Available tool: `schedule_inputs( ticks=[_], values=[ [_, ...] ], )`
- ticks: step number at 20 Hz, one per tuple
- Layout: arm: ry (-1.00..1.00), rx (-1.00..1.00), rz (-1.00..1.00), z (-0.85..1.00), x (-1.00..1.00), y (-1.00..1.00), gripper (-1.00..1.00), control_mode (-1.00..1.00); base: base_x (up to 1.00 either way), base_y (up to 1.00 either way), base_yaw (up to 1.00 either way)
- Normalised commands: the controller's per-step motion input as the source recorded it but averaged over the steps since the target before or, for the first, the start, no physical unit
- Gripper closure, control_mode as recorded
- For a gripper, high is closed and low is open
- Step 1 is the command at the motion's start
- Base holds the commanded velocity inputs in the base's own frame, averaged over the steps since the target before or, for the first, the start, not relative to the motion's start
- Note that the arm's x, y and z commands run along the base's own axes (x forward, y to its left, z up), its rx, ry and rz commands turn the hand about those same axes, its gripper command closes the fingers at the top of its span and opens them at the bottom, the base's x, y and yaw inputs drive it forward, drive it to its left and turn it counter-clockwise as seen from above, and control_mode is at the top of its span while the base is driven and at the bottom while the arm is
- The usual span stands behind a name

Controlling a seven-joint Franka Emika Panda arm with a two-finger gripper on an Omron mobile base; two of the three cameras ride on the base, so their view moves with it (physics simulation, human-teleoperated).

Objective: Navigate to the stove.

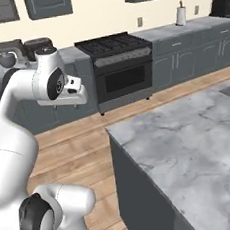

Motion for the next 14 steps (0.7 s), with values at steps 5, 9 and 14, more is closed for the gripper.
schedule_inputs(
  ticks=[5,9,14],
  values=[
    [0.00,0.00,0.00,0.00,0.00,0.00,-1.00,1.00,1.00,1.00,0.00],
    [0.00,0.00,0.00,0.00,0.00,0.00,-1.00,1.00,1.00,1.00,0.00],
    [0.00,0.00,0.00,0.00,0.00,0.00,-1.00,1.00,1.00,0.88,-0.07]
  ],
)
